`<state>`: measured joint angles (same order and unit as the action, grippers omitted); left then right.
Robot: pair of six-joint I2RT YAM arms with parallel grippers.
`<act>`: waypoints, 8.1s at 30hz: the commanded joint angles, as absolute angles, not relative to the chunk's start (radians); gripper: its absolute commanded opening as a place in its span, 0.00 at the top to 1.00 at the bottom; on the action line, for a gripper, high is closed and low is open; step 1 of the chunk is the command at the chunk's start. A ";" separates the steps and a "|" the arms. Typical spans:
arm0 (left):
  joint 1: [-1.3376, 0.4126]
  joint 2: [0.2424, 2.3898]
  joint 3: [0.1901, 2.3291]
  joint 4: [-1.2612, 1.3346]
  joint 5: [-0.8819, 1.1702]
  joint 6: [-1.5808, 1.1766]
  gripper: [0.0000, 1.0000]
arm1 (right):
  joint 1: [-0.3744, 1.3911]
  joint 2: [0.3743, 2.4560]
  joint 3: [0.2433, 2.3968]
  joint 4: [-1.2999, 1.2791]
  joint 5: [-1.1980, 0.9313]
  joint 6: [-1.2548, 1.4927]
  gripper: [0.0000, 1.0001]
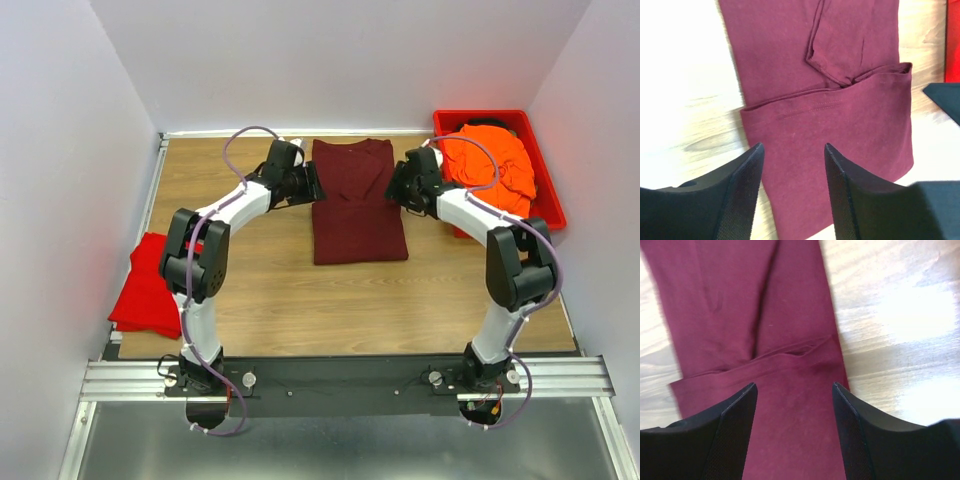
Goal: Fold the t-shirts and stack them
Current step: Fold the tshirt
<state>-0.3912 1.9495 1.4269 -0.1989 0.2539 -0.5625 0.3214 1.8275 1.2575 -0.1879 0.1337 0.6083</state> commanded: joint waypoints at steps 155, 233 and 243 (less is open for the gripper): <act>-0.514 1.778 0.795 0.072 0.279 -0.669 0.60 | 0.313 1.637 0.807 -0.187 0.034 0.647 0.58; -0.370 1.644 1.268 -0.357 0.402 -0.451 1.00 | 0.295 1.627 1.291 -0.505 -0.057 0.589 0.99; -0.325 1.862 1.520 -0.334 0.445 -0.489 1.00 | 0.236 1.877 1.503 -0.479 -0.103 0.583 0.99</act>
<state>-0.3401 1.7874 1.4166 -0.3683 0.3977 -0.4721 0.2619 1.7885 1.4220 -0.5098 -0.0917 0.5991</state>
